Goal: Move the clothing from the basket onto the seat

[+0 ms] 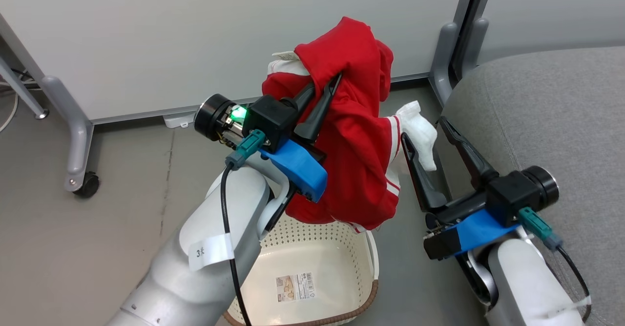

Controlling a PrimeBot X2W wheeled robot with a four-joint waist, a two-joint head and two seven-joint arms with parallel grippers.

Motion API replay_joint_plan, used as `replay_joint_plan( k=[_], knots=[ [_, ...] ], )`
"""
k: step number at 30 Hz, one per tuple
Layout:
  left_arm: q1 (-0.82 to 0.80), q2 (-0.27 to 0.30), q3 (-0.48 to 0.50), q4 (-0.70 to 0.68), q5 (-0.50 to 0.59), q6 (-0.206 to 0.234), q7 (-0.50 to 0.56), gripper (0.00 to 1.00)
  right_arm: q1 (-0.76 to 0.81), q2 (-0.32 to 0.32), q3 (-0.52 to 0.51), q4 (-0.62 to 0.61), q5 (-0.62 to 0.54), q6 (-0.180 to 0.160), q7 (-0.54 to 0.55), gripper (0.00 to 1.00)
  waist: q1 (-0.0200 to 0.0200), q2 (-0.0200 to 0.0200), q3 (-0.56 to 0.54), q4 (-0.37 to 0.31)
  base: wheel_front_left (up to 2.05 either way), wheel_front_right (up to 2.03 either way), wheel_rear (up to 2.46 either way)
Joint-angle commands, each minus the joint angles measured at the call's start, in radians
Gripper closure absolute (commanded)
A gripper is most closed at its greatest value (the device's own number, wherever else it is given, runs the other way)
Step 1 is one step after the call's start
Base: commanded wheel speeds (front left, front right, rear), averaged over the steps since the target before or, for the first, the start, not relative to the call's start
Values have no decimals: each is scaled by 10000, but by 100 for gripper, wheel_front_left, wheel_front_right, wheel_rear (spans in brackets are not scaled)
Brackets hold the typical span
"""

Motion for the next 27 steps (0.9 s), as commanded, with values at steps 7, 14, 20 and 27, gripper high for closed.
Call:
replay_joint_plan(
  k=[7,14,20,27],
  knots=[
    [-332,-3,-330,-323,-179,165,-55,100,-1402,-343,937,837,298,1,-15,0,1,-1,283,288,0,0,0],
    [-535,-6,-1060,-702,-378,186,-55,100,-2468,-537,1815,2311,834,1,-13,0,1,-1,479,589,0,0,0],
    [-619,-10,-1750,-1090,-610,317,-55,100,-3210,-597,2395,3421,1639,1,-15,0,1,-1,513,857,0,0,0],
    [-749,-10,-2177,-1290,-806,439,-55,100,-3817,-544,2852,3866,2138,1,-15,0,1,-1,528,1028,0,0,0]
  ],
)
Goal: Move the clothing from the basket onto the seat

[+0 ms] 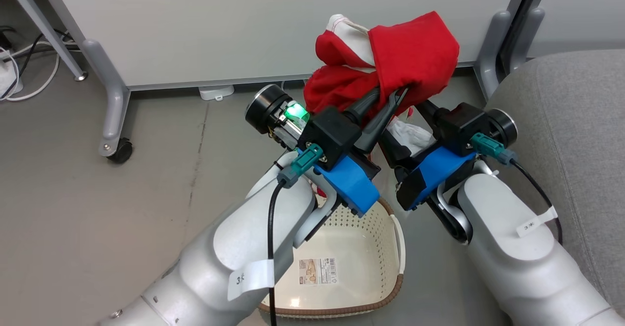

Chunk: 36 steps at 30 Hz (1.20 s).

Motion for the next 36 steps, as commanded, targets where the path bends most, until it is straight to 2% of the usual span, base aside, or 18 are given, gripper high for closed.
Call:
replay_joint_plan(
  k=[1,6,7,8,9,25,26,27,28,36],
  knots=[
    [-186,-20,-70,-98,-53,56,-55,100,-230,25,75,-74,88,1,-7,0,0,0,3,37,0,0,0],
    [-344,-19,-220,-198,-169,150,-55,100,-402,51,57,-189,28,1,-7,0,0,0,63,87,0,0,0],
    [-371,-19,-231,-204,-192,164,-55,100,-416,62,77,-148,23,1,-7,18,0,0,80,93,0,0,0],
    [-397,-20,-241,-209,-192,178,-55,100,-442,75,76,-113,27,1,-7,65,0,0,96,98,0,0,0],
    [-421,-22,-245,-213,-187,193,-55,100,-461,113,43,-117,78,1,-7,100,0,0,112,101,0,0,0],
    [-416,-19,-63,-96,-101,279,-55,100,-130,100,36,-191,228,1,-7,100,0,0,109,-14,0,0,0],
    [-408,-17,-44,-113,-73,292,-55,78,-120,103,47,-201,223,1,-7,100,0,0,116,-16,0,0,0],
    [-399,-17,-40,-105,-34,319,-54,22,-107,100,59,-210,221,1,-7,100,0,0,122,-14,0,0,0],
    [-407,-16,-19,-100,10,348,-54,0,-105,93,73,-227,221,1,-7,100,0,0,134,-11,0,0,0],
    [-359,-13,99,-145,164,441,-52,0,-50,52,149,-311,230,1,-8,100,0,0,165,47,0,0,0]
  ],
)
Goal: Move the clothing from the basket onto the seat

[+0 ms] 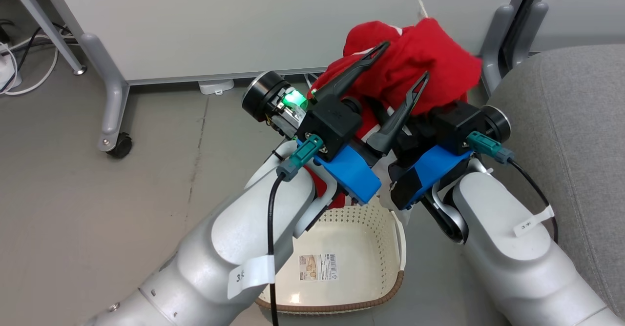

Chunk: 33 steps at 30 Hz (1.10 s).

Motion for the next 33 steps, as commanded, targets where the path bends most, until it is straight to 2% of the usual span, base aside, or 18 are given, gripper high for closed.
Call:
replay_joint_plan(
  k=[1,11,20,33],
  knots=[
    [-34,-2,70,-32,40,57,-48,0,118,-37,11,-77,30,1,-10,100,0,-1,-2,14,0,0,0],
    [124,-3,274,-114,187,56,-48,0,241,-95,-15,-80,77,1,-10,100,0,-1,-31,-19,0,0,0],
    [191,-2,335,-33,281,26,-48,0,380,-186,-452,-307,-34,1,-10,100,0,-1,105,-224,0,0,0],
    [238,23,386,323,543,-146,-48,0,871,-551,-1976,-1307,-386,1,-12,100,0,-1,769,-1448,0,0,0]
  ],
)
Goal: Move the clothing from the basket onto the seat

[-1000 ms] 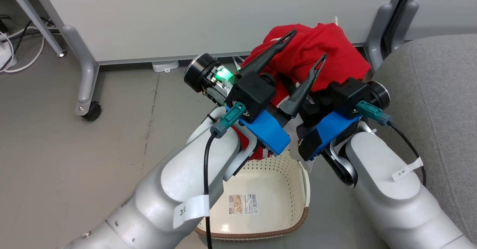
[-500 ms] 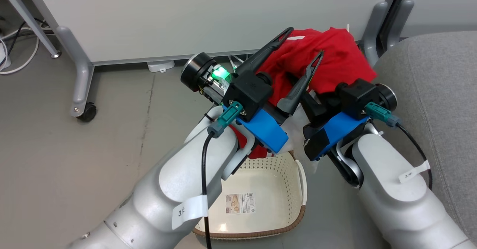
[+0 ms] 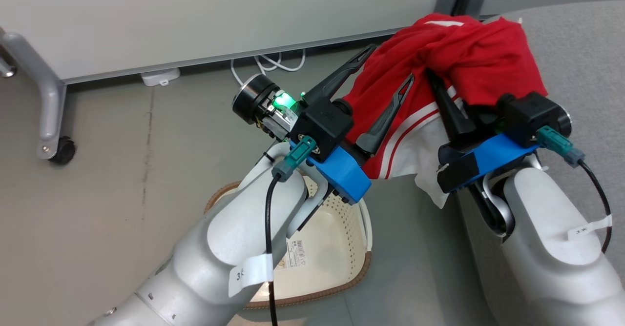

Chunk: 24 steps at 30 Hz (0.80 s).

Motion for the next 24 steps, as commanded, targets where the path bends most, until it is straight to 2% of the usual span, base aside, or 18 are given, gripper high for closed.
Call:
replay_joint_plan(
  k=[1,11,24],
  knots=[
    [70,17,-28,78,72,-47,-48,0,123,-114,-273,-200,-91,1,-12,100,0,-1,243,-445,0,0,0],
    [90,23,-197,335,210,-170,-48,0,377,-319,-1473,-947,-285,1,-10,100,0,-1,718,-1559,0,0,0],
    [308,8,-669,573,305,-338,-48,0,1452,-532,-3817,-2115,-601,1,-11,100,0,-1,1144,-2848,0,0,0]
  ],
)
